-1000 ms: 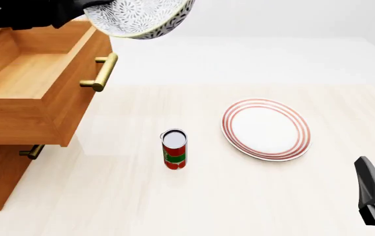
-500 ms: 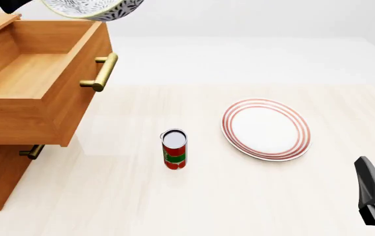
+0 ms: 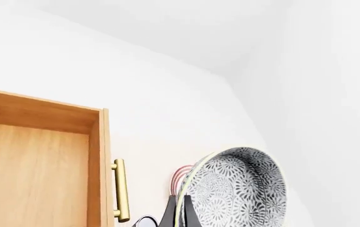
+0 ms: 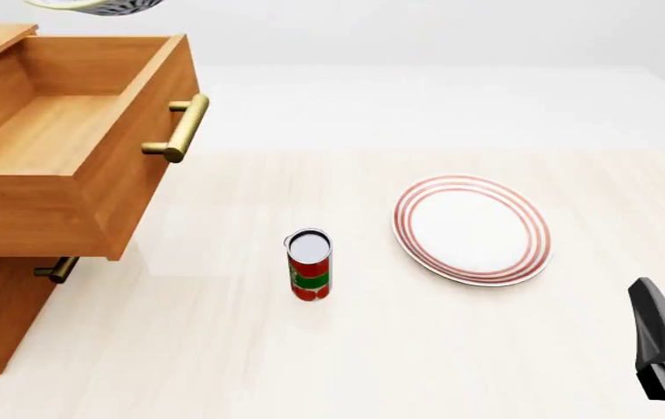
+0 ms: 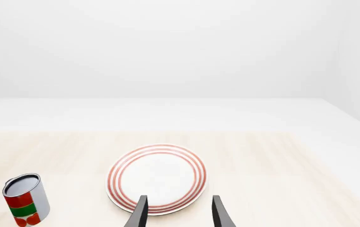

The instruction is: Put the bowl in the top drawer of the cabinet.

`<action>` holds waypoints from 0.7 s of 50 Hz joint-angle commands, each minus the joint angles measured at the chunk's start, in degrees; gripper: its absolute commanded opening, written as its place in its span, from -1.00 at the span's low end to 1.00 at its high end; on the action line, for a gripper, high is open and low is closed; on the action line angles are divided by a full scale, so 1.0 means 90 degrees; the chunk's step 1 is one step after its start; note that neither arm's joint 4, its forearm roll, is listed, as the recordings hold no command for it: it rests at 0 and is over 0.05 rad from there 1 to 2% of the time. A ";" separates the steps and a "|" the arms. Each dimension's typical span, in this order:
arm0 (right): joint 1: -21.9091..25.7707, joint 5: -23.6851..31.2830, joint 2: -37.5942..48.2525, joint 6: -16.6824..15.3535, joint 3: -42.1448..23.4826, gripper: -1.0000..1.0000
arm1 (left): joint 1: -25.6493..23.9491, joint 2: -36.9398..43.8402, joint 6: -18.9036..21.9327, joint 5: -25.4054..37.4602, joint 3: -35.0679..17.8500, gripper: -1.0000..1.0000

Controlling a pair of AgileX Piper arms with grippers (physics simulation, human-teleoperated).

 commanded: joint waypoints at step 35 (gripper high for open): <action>0.0000 0.0000 -0.0001 0.0001 0.0000 1.00 | 0.1161 0.0137 0.0346 0.0881 -0.0729 -1.00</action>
